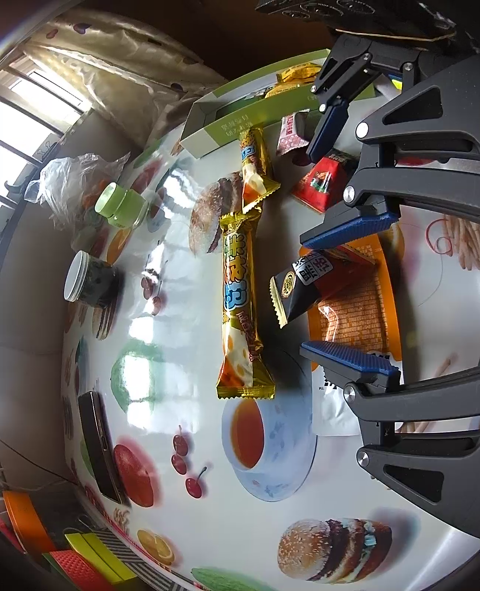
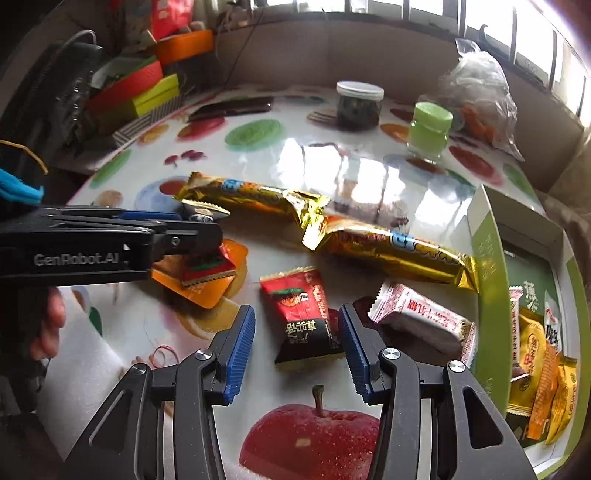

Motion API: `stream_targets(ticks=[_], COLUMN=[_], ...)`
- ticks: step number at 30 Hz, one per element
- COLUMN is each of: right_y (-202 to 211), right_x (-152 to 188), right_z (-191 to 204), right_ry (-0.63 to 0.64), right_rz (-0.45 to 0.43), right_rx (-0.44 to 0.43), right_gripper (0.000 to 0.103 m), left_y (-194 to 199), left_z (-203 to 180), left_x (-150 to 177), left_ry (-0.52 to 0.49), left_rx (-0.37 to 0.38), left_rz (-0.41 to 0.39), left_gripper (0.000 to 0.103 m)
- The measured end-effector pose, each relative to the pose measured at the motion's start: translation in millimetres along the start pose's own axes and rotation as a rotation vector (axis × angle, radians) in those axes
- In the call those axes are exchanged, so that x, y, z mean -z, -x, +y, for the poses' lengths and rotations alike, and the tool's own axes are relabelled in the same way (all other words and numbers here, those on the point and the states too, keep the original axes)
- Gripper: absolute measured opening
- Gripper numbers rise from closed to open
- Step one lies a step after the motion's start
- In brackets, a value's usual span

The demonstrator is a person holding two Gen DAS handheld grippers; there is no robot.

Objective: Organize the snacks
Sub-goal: 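Close the left gripper on the black-red packet while the right gripper grasps the red square candy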

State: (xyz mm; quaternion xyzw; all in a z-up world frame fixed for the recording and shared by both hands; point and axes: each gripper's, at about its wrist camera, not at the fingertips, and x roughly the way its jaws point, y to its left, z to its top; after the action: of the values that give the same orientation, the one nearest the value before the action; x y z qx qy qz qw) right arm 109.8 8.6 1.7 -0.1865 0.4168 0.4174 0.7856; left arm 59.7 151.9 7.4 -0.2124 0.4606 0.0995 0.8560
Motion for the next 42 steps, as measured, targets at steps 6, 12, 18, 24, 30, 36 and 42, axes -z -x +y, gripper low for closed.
stream_targets(ticks=[6,12,18,24,30,36,42], right_y=[1,4,8,16,22,30,37], right_x=[3,5,9,10,13,16,19], right_z=[4,2,1,-1,-3,-4,-3], right_ry=[-0.017,-0.058,-0.089,-0.113,-0.141,-0.165,-0.177], right_rz=[-0.011,-0.022,-0.033,-0.061,-0.08,-0.108,-0.12], right_rx=[0.016,0.015,-0.001,-0.003,-0.008,-0.005,-0.006], right_gripper=[0.042,0.03,0.027,0.026,0.026,0.025,0.025], left_y=[-1,-2,1,5,11,16,14], left_z=[-2,-3,-1,-2,-5,-11,-8], left_x=[0,1,1,1,3,4,6], left_ry=[0.001,-0.007,0.003,0.003,-0.009,-0.027,-0.018], left_rx=[-0.019,-0.036,-0.034,-0.024,-0.019,-0.012,-0.041], left_rz=[-0.006,-0.011,-0.023,-0.036,-0.045,-0.053,-0.049], left_gripper=[0.053,0.053,0.044,0.035,0.034,0.032,0.031])
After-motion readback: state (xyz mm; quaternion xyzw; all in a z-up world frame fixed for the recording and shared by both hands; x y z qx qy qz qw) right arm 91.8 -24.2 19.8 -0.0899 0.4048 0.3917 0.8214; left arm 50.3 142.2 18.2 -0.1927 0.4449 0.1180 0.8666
